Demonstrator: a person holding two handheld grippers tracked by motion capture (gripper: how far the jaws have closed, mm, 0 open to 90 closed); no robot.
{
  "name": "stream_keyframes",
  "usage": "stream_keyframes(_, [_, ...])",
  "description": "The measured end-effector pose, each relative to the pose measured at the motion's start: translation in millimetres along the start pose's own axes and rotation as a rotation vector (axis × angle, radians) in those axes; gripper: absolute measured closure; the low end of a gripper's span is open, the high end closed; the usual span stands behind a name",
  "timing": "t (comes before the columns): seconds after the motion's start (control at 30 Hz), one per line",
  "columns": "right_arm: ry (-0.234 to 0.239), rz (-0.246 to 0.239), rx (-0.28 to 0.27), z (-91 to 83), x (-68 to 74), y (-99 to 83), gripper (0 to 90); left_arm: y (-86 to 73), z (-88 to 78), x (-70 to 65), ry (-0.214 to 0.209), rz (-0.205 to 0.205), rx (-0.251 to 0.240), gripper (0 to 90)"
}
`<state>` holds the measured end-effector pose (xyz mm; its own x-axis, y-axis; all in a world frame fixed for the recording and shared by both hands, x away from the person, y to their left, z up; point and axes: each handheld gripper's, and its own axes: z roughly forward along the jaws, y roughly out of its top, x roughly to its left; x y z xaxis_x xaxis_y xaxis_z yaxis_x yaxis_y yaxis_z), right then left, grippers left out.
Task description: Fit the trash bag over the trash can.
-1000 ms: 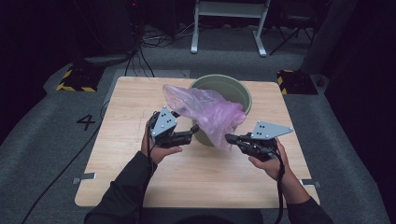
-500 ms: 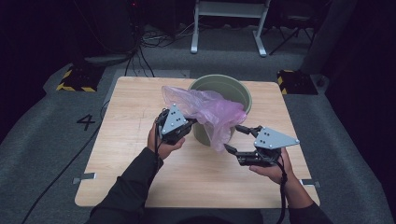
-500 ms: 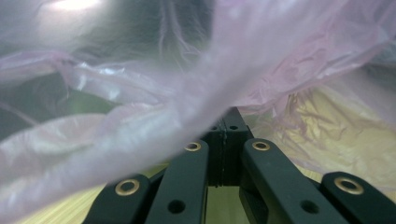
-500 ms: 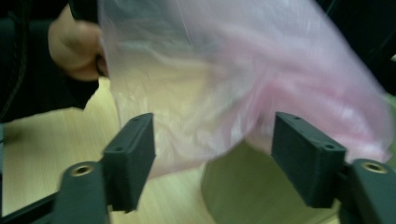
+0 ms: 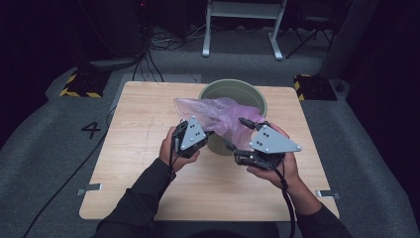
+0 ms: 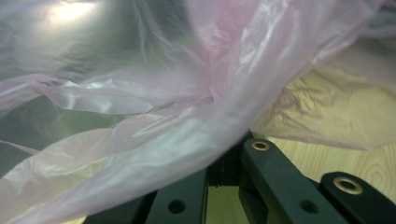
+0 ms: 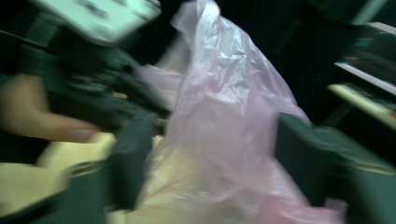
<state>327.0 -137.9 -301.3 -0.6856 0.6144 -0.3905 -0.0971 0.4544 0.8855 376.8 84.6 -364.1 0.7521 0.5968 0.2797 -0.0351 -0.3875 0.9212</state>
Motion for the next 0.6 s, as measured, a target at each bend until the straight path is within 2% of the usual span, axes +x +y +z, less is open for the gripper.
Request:
stream_keyframes(0.03, [-0.056,-0.012,0.035,4.3,-2.8,-0.1,61.4,-1.8,-1.3,-0.7,-0.005,0.008,0.004,90.0])
stream_keyframes(0.1, [-0.050,0.025,0.054,4.6,-9.3,-2.4,76.8,-5.3,-4.5,0.0,-0.017,0.020,0.012,90.0])
stream_keyframes(0.13, [-0.061,0.028,0.052,3.9,-11.7,-3.5,82.2,-5.3,-4.5,0.0,-0.017,0.020,0.012,90.0])
stream_keyframes(0.17, [-0.092,0.035,0.051,2.4,-15.8,-5.5,86.2,-10.9,-8.9,0.9,-0.023,0.026,0.020,90.0])
stream_keyframes(0.2, [-0.092,0.035,0.051,2.4,-15.8,-5.5,86.2,-10.9,-8.9,0.9,-0.023,0.026,0.020,90.0])
stream_keyframes(0.23, [-0.098,0.075,0.046,0.5,-26.9,-10.0,88.9,-16.4,-13.1,2.0,-0.036,0.022,0.025,90.0])
stream_keyframes(0.37, [-0.124,0.125,0.075,0.4,-45.0,-19.0,89.7,-26.6,-21.0,2.3,-0.042,0.015,0.027,90.0])
stream_keyframes(0.43, [-0.133,0.134,0.085,0.8,-49.5,-21.9,89.7,-29.5,-22.4,2.8,-0.048,0.008,0.025,90.0])
stream_keyframes(0.5, [-0.148,0.171,0.103,1.5,-60.6,-30.4,89.8,-33.5,-22.8,2.1,-0.055,-0.002,0.031,90.0])
stream_keyframes(0.53, [-0.147,0.212,0.114,1.6,-67.7,-36.7,89.8,-35.4,-22.8,2.0,-0.060,-0.002,0.036,90.0])
stream_keyframes(0.57, [-0.147,0.212,0.114,1.6,-67.7,-36.7,89.8,-37.4,-22.6,1.9,-0.067,-0.005,0.041,90.0])
stream_keyframes(0.6, [-0.151,0.233,0.133,2.6,-73.7,-42.9,89.8,-40.9,-22.0,1.7,-0.075,-0.007,0.057,90.0])
